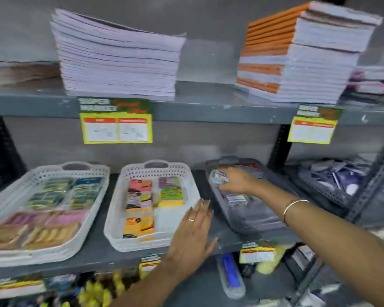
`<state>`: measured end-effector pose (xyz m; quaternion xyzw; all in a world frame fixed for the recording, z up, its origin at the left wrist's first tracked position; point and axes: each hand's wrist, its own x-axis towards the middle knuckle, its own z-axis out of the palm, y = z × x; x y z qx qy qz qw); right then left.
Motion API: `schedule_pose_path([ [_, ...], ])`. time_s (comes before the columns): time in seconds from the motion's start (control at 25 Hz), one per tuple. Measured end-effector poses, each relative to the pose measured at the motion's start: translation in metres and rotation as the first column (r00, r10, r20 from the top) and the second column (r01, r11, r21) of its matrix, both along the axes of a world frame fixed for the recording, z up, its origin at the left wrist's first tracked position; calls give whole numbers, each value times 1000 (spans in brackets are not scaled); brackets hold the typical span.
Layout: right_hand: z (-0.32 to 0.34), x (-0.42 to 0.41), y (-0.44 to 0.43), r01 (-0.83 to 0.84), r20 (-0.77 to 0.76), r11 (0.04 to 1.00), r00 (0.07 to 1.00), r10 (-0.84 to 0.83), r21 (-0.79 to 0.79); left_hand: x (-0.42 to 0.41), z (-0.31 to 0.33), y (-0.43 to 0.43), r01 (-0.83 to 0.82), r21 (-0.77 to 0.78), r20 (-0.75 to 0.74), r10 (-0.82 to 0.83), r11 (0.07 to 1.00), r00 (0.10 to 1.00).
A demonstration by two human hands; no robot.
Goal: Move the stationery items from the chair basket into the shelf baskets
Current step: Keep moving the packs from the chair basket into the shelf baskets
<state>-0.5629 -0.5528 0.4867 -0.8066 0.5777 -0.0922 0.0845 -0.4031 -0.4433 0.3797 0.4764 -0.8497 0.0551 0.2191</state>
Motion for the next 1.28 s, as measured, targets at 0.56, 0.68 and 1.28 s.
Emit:
schedule_pose_path([
  [0.56, -89, -117, -35, -68, -173, 964, 978, 115, 257, -76, -65, -50, -235, 252, 297, 156, 939, 942],
  [0.68, -98, -111, -39, -88, -185, 955, 972, 145, 283, -73, -73, -52, -211, 256, 288, 134, 943, 948],
  [1.28, -109, -105, -44, -115, -245, 959, 953, 181, 260, -72, -77, -53, -209, 236, 242, 151, 949, 959],
])
